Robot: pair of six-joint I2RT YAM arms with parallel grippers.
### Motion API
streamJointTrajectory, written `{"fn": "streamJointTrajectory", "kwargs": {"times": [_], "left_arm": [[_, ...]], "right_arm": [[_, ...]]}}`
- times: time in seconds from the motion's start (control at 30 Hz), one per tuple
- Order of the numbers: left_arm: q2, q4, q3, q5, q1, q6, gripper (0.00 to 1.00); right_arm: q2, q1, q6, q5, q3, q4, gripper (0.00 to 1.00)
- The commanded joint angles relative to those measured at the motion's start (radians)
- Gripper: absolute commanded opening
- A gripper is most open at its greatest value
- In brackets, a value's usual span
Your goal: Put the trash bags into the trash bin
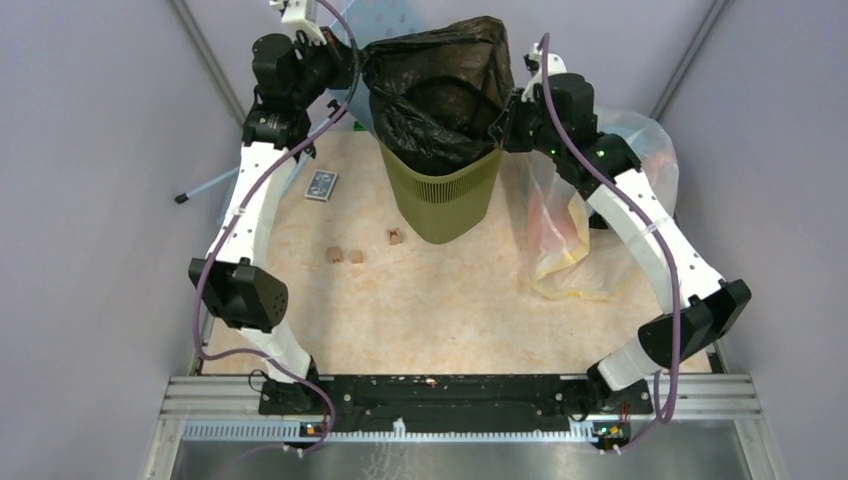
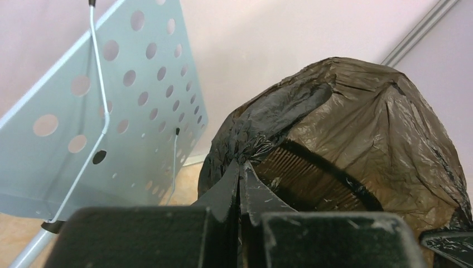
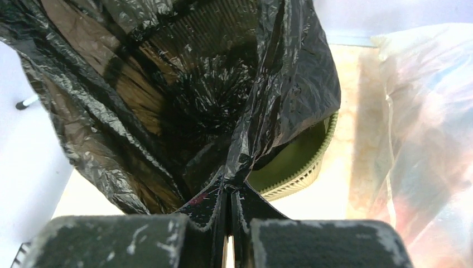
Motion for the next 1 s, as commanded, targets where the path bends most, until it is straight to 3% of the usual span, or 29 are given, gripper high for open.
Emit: {"fn": "streamJointTrajectory", "kwargs": {"times": [0.0, 0.3, 0.7, 0.97], "left_arm": [[0.001, 0.024, -0.006, 0.123, 0.01, -0.025, 0.0], [-0.185, -0.006, -0.172, 0.152, 0.01, 0.007, 0.0], [-0.323, -0.176, -0.344, 0.072, 0.011, 0.107, 0.0], [-0.401, -0.114, -0.56, -0.092, 0.021, 0.125, 0.0]], "right_arm": [[-0.004, -0.007, 0.004, -0.059, 0.016, 0.024, 0.0], [-0.107, -0.007, 0.009, -0.123, -0.073, 0.004, 0.0], [-0.221, -0.007, 0.061, -0.193, -0.356, 0.066, 0.0], [-0.207, -0.007, 0.049, -0.159, -0.45, 0.125, 0.13]]}}
